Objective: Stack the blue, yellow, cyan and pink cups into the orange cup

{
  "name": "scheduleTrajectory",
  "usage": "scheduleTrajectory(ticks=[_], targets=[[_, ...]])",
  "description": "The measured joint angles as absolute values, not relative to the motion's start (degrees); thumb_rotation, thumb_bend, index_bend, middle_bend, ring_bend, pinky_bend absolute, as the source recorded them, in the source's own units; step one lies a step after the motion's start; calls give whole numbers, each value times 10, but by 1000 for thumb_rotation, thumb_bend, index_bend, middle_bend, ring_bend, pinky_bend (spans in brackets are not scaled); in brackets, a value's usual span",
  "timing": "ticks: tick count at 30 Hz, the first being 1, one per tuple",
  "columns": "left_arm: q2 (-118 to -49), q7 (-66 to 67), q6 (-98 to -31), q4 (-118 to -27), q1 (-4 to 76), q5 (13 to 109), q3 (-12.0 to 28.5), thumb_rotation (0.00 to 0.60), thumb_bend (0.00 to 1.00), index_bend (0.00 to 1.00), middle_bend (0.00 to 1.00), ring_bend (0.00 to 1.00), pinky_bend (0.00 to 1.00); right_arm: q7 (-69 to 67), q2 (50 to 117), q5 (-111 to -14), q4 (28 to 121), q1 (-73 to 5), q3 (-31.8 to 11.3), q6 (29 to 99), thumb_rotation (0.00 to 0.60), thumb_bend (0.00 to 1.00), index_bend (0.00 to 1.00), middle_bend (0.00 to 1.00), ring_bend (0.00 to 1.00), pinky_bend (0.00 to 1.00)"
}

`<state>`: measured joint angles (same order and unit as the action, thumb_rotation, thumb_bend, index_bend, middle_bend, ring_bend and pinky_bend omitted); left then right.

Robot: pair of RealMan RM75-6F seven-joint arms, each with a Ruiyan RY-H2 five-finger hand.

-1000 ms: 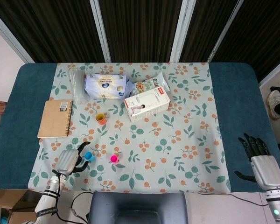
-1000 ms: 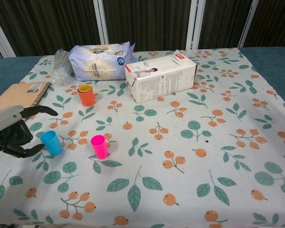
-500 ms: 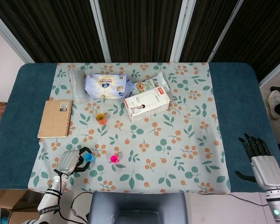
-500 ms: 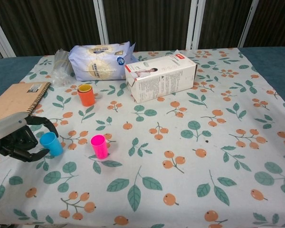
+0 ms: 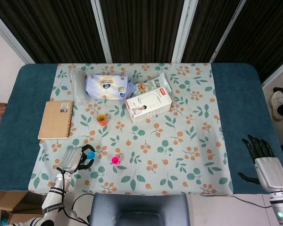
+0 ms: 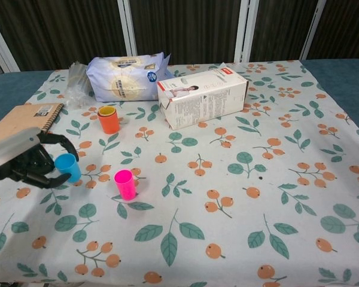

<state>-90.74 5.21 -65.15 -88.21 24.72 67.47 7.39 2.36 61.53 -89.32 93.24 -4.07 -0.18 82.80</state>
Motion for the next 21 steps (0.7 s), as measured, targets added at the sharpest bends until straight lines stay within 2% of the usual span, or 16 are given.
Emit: scheduleTrajectory(ticks=[6,11,16,21], targets=[[-921,51,-659,-859,280,654,151,600,357,531,1000,1000,1000,32,619,-892,932,-41,-2,826,600,196,0,0,0,0],[-956,73,-650,-797,339,606,218,600,359,527,1000,1000,1000,34,621,-888,932,-41,-4,827,600,196,0,0,0,0],[-993,100,-632,-741,384,568,249,600,361,526,1000,1000,1000,33,621,-885,932,-41,-6,828,600,196,0,0,0,0],[-1022,112,-621,-685,410,561,252,600,362,526,1000,1000,1000,27,617,-878,931,-40,-10,829,600,196,0,0,0,0]])
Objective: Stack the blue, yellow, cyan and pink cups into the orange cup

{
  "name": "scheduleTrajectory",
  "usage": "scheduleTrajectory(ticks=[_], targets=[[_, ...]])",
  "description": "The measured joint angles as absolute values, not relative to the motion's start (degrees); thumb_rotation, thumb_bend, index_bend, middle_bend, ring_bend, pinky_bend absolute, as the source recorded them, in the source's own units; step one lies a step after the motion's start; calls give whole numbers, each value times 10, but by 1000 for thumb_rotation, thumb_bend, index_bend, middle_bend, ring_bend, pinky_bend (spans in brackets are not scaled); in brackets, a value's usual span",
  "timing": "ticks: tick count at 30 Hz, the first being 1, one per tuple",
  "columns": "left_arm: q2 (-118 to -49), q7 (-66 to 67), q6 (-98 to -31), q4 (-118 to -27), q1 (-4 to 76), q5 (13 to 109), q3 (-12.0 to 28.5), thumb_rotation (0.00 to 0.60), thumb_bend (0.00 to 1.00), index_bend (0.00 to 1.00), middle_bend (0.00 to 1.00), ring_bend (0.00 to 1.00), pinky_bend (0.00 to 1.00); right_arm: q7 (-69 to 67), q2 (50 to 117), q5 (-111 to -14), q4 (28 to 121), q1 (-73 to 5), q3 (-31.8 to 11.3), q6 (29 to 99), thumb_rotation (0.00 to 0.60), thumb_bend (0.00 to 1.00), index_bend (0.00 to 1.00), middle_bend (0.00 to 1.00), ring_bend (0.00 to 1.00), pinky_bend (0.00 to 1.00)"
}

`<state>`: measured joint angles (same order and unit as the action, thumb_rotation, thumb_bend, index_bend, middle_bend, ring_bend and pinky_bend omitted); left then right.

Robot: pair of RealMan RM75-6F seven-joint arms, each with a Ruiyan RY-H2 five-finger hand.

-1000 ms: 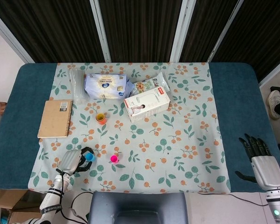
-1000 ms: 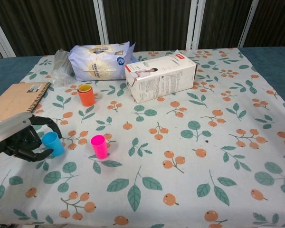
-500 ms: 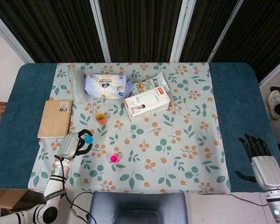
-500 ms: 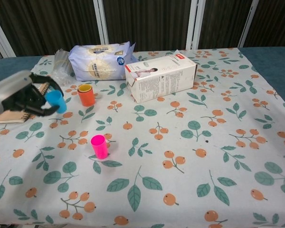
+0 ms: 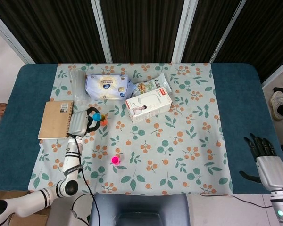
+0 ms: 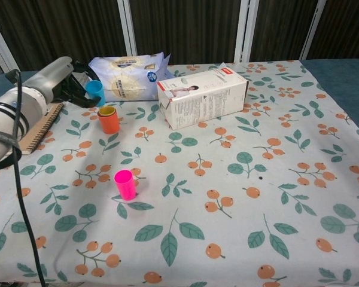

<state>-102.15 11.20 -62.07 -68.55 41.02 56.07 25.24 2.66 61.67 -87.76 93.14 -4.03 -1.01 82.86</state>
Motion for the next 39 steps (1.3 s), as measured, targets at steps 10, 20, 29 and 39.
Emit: scheduleTrajectory(ticks=[10,20,29,39], targets=[[-1081,107,-584,-560,453,543,252,600,365,525,1000,1000,1000,15,608,-874,934,-37,-13,833,600,196,0,0,0,0],[-1081,101,-569,-559,456,533,249,600,368,231,1000,1000,1000,21,612,-871,934,-38,-15,831,600,196,0,0,0,0],[-1065,106,-568,-596,449,527,246,600,369,0,1000,1000,1000,20,611,-874,934,-39,-14,830,600,196,0,0,0,0],[-933,84,-605,-874,366,597,172,600,371,24,1000,1000,1000,17,610,-890,937,-41,-5,826,600,196,0,0,0,0]])
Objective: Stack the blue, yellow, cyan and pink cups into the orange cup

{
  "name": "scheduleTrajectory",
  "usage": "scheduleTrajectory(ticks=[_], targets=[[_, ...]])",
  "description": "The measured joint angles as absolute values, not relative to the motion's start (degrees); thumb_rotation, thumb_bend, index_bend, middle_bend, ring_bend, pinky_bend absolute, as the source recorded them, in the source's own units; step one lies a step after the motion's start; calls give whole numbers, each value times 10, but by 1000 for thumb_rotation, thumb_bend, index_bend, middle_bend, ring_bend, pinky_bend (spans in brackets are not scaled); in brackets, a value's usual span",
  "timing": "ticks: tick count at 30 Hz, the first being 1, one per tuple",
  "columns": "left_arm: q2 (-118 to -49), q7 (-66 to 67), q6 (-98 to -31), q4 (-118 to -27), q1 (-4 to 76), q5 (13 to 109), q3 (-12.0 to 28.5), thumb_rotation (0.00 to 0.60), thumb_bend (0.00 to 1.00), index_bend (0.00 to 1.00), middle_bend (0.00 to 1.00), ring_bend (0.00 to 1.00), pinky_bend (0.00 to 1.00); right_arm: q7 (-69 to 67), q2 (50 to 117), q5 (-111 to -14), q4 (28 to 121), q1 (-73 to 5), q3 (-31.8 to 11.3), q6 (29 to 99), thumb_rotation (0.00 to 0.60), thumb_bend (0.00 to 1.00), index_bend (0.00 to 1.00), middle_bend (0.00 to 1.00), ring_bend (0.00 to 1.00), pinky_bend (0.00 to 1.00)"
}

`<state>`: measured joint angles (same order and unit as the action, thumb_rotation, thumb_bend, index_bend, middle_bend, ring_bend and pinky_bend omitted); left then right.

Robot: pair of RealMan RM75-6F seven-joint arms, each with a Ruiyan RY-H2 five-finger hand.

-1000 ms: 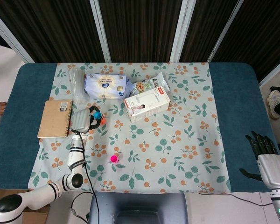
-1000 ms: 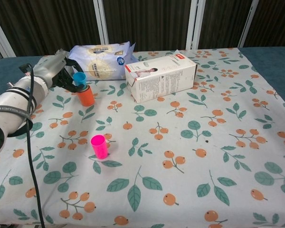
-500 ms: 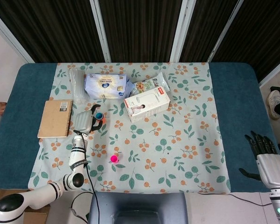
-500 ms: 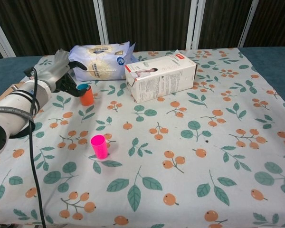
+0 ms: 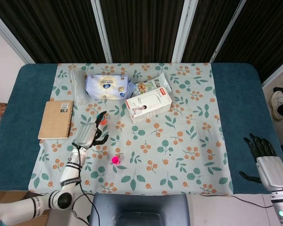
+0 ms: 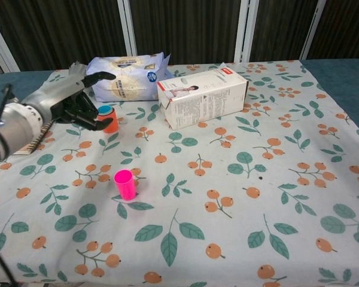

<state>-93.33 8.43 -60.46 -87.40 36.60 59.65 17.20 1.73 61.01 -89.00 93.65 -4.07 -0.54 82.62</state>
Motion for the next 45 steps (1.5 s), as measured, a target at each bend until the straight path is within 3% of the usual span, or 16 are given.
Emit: scheduleTrajectory(ticks=[5,8,11,20,28,32,40,45], targets=[[-842,77,-632,-1026,299,665,82,600,372,44,1000,1000,1000,17,611,-905,938,-41,3,825,600,196,0,0,0,0],[-826,72,-646,-1049,265,703,34,600,371,52,1000,1000,1000,13,610,-913,938,-40,7,828,600,196,0,0,0,0],[-844,70,-650,-1047,254,711,18,600,372,68,1000,1000,1000,8,608,-918,937,-39,9,831,600,196,0,0,0,0],[-936,84,-648,-980,252,695,22,600,372,111,1000,1000,1000,0,604,-924,935,-40,12,832,600,196,0,0,0,0],[-1001,80,-648,-899,255,680,46,600,373,234,1000,1000,1000,-5,601,-924,934,-39,12,834,600,196,0,0,0,0],[-1014,72,-644,-883,257,676,54,600,374,323,1000,1000,1000,-5,601,-922,934,-39,11,835,600,196,0,0,0,0],[-1029,67,-636,-873,259,671,63,600,373,348,1000,1000,1000,-6,601,-923,933,-38,11,836,600,196,0,0,0,0],[-1037,66,-635,-861,261,666,72,600,386,436,1000,1000,1000,-8,600,-923,933,-38,11,837,600,196,0,0,0,0]])
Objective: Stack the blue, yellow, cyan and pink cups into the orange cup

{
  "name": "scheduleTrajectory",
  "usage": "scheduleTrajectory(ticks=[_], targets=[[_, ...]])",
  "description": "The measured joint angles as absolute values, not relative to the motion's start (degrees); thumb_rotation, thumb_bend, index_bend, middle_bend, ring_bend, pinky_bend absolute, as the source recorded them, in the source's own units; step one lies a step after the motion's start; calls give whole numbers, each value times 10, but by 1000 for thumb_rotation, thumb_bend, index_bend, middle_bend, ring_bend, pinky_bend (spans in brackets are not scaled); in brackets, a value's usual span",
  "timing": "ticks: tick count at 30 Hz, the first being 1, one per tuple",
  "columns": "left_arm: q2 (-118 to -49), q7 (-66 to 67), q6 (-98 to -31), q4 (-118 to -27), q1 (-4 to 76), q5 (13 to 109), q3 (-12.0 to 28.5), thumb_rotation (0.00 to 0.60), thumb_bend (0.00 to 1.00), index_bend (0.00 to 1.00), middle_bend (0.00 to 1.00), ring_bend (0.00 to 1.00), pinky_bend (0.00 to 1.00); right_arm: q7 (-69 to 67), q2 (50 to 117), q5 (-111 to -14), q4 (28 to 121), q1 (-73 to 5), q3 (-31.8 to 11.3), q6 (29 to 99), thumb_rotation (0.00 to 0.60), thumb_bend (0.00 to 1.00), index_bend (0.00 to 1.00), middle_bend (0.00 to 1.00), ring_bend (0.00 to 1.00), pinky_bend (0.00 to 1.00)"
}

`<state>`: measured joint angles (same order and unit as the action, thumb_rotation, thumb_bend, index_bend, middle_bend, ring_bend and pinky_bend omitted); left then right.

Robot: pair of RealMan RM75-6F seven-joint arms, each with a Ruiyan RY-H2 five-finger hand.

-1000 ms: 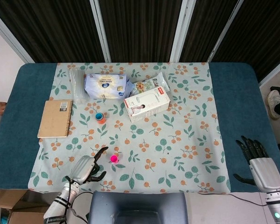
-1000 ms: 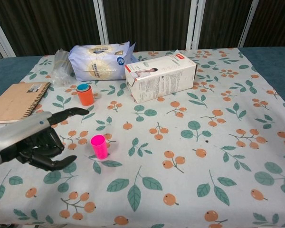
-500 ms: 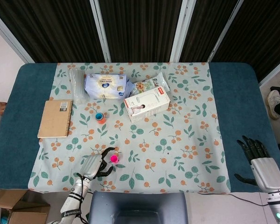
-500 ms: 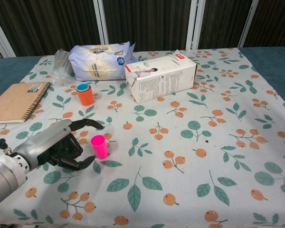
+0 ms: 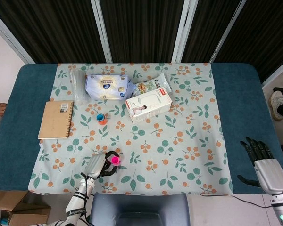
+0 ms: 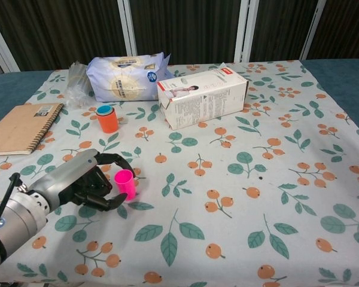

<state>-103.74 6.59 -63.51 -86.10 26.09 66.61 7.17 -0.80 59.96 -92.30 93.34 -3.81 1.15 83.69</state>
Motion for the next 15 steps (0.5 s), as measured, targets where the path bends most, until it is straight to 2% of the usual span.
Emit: scheduleTrajectory(ticks=[4,15], targets=[[-1042,64,-637,-854,261,665,77,600,393,491,1000,1000,1000,-10,599,-922,933,-38,11,839,600,196,0,0,0,0],[-1035,57,-644,-864,264,672,95,600,419,538,1000,1000,1000,-8,600,-921,933,-38,11,837,600,196,0,0,0,0]])
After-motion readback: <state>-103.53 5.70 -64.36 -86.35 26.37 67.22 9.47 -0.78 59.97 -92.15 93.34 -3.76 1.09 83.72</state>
